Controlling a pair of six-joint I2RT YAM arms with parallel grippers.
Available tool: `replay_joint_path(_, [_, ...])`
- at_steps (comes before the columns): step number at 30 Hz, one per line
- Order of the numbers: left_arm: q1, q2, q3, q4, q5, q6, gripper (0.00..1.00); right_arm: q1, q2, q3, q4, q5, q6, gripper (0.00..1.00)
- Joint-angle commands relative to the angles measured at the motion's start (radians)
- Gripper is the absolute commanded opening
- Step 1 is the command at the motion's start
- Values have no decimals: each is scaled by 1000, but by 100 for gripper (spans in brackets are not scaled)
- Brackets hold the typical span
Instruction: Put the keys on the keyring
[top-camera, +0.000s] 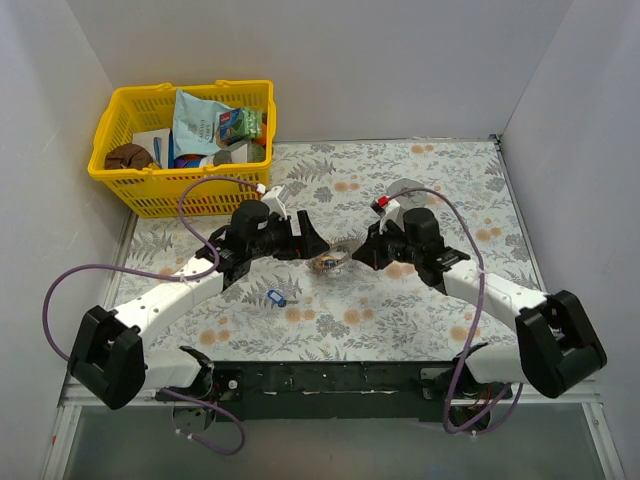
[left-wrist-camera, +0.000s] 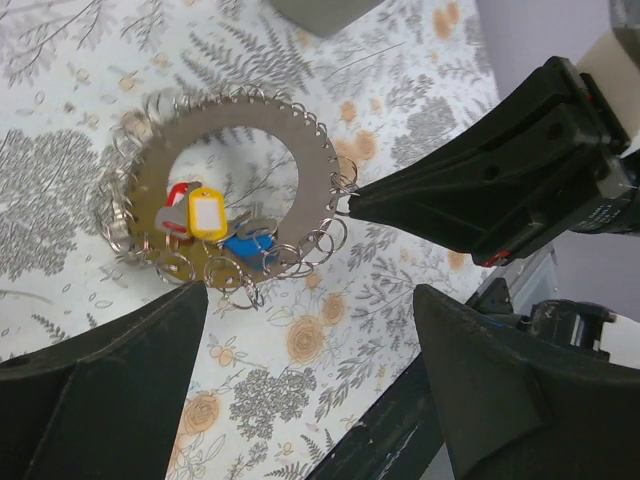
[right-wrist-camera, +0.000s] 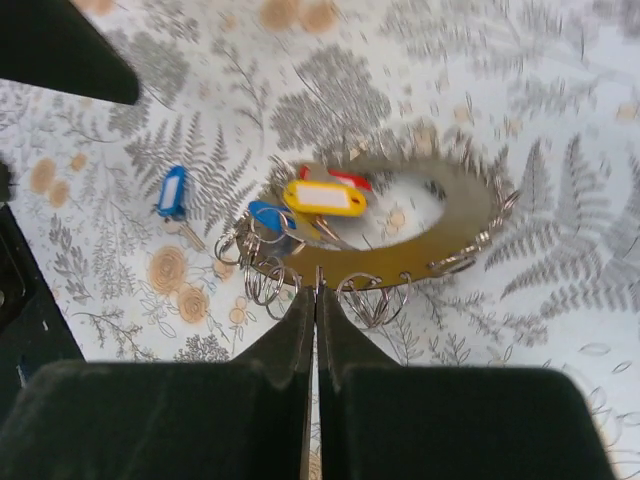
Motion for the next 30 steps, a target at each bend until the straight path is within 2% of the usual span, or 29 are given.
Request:
replay_joint_path(1, [6, -79, 10, 94, 81, 62, 85, -3, -149, 73, -36, -113, -205, 1])
replay_joint_path(5, [7, -91, 10, 172, 182, 74, 85, -5, -249, 106, -79, -200, -291, 1])
replay_joint_path(13, [6, -95, -10, 356, 391, 80, 79, -5, -287, 173, -148, -450, -363, 1])
replay_joint_path(17, [6, -115, -28, 416, 473, 117, 78, -5, -298, 176, -138, -513, -358, 1])
replay_joint_path(24, [3, -197, -146, 648, 581, 125, 77, -6, -330, 153, -58, -566, -300, 1])
replay_joint_path(30, [0, -203, -160, 682, 619, 111, 73, -11, -332, 139, 8, -624, -258, 1])
